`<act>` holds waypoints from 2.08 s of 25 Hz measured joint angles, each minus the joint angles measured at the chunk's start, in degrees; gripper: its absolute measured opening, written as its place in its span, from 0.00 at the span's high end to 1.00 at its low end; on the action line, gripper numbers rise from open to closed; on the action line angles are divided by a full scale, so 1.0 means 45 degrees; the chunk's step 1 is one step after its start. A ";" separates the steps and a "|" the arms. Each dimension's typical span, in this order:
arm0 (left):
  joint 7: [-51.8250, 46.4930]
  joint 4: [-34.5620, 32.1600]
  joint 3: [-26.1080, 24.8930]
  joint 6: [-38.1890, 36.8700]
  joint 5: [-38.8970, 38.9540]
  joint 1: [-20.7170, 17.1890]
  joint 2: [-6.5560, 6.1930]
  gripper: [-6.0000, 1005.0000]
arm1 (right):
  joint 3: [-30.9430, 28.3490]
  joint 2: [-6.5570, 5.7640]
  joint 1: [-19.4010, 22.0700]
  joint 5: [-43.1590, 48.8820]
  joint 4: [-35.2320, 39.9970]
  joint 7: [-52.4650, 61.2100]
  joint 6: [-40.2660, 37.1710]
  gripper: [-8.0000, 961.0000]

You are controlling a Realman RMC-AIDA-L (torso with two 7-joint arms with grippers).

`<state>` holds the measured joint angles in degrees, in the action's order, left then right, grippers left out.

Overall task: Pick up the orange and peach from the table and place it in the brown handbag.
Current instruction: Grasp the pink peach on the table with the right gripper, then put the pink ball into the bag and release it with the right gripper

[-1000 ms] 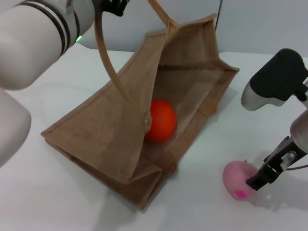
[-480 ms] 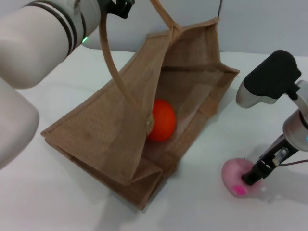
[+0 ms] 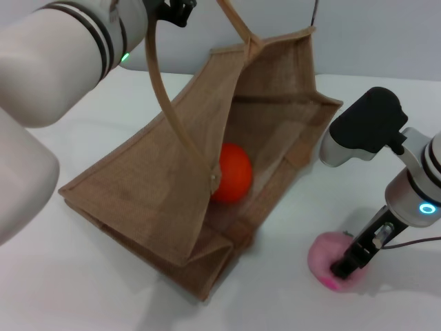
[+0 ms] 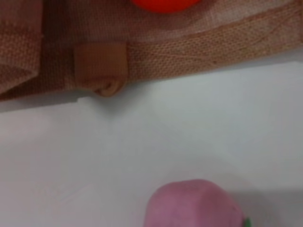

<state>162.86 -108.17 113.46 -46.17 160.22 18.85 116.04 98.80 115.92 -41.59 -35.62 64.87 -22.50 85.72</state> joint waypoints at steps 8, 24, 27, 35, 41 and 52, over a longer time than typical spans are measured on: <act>0.0000 -0.0001 0.0024 0.0009 0.0001 -0.0004 -0.0005 0.85 | -0.0180 -0.0009 -0.0318 0.0017 -0.0473 0.0083 0.0074 0.29; 0.0000 -0.0006 -0.0008 -0.0015 0.0001 -0.0010 -0.0005 0.84 | -0.0606 -0.0049 -0.0523 0.0120 -0.0884 -0.0059 -0.0349 0.46; 0.0000 -0.0006 -0.0018 -0.0015 0.0001 -0.0010 -0.0005 0.84 | -0.0617 -0.0072 -0.0524 0.0134 -0.0878 -0.0060 -0.0420 0.49; 0.0000 -0.0006 -0.0063 0.0044 0.0001 -0.0079 -0.0005 0.83 | -0.0841 -0.0102 -0.0632 0.0742 -0.0717 -0.0109 -0.0449 0.51; -0.0001 -0.0006 -0.0111 0.0086 0.0001 -0.0042 -0.0005 0.83 | -0.2058 -0.0105 -0.0905 0.1721 0.0855 -0.0116 -0.0335 0.52; 0.0000 -0.0315 0.0528 0.0145 0.0017 0.0974 0.0014 0.83 | -0.2439 -0.0020 -0.1214 0.0480 0.2392 -0.0407 -0.1542 0.58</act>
<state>162.86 -109.58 115.83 -45.52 160.30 23.23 116.10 87.82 115.83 -47.06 -33.46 75.64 -24.33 78.78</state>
